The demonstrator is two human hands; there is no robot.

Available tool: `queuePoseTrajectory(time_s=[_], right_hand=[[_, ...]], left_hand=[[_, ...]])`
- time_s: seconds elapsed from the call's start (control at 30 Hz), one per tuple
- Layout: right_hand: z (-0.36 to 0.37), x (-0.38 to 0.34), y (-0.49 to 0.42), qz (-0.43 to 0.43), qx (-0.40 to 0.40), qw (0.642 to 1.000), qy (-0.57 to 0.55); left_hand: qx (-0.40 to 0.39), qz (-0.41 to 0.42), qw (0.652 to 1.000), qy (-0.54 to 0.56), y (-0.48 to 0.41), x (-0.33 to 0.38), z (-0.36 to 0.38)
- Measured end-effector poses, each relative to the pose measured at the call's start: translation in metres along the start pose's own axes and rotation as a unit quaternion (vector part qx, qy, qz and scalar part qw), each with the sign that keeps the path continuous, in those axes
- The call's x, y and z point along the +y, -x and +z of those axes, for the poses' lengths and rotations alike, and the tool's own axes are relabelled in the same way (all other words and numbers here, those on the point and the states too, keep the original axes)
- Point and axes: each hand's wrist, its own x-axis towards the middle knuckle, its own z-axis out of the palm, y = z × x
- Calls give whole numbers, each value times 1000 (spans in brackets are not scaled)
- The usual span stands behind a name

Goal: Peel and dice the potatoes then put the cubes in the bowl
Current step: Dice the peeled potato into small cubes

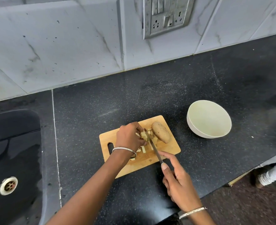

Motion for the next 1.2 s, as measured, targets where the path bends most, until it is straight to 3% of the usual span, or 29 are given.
queuePoseTrajectory(time_s=[0.13,0.33,0.57,0.77,1.2], right_hand=[[0,-3,-1,15,25,999,-44],[5,-2,-15,-5,31,1000,4],[5,-4,-12,2,24,1000,-21],[4,-10,-10,5,42,997,-66],[10,-13,-1,4,16,998,-53]], left_hand=[[-11,-1,1000,-23,-4,-1,-7],[-15,13,999,-27,-3,1,-2],[43,62,996,-40,2,0,11],[43,94,992,-69,5,0,13],[89,67,993,-30,13,-18,10]])
